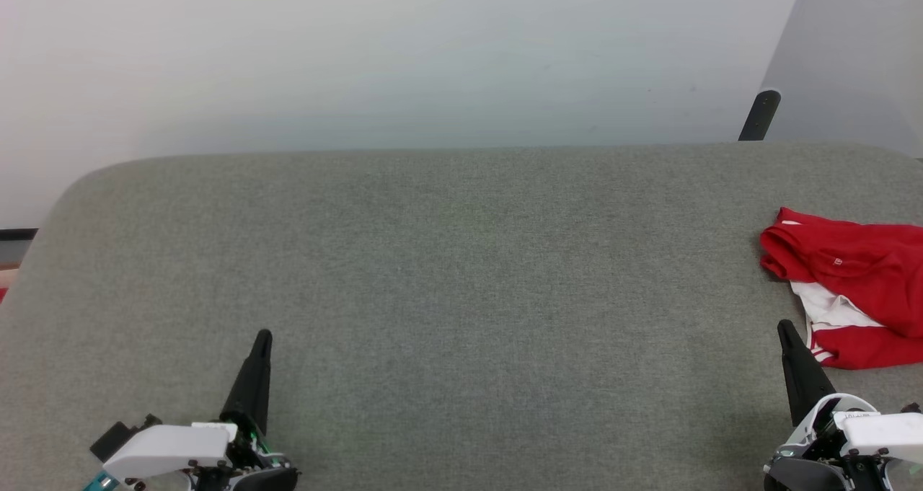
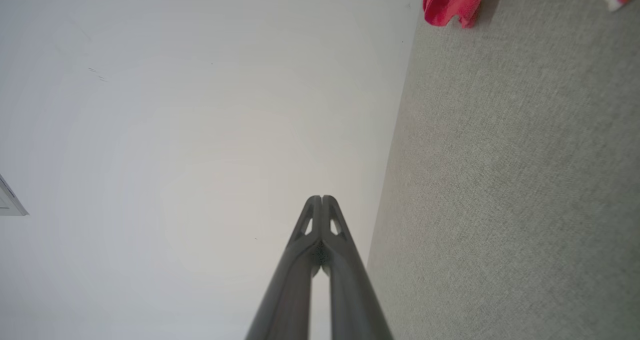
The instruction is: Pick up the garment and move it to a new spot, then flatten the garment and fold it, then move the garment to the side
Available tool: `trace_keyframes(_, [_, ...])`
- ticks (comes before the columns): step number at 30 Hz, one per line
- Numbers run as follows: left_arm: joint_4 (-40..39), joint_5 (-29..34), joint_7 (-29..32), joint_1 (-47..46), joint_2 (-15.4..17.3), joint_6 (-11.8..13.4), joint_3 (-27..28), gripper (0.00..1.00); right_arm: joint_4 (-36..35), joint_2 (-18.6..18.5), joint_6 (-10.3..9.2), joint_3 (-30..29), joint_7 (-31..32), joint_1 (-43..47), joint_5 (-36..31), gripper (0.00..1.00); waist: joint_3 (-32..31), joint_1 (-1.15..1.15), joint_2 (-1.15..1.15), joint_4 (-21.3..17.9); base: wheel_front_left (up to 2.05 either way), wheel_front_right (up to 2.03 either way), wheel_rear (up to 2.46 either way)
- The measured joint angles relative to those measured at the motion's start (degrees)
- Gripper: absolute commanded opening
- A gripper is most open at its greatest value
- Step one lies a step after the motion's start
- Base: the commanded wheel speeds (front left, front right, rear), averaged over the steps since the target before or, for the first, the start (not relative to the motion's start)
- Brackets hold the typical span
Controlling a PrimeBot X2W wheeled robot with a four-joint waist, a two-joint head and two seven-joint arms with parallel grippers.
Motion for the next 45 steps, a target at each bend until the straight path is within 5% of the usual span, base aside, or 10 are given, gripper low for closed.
trace_keyframes(45, [0.0,0.01,0.04,-0.01,-0.03,0.0,0.04,0.0,0.0,0.01,0.0,0.0,-0.01,0.0,0.0,0.0,0.0,0.0,0.0,0.0,0.0,0.0,0.0])
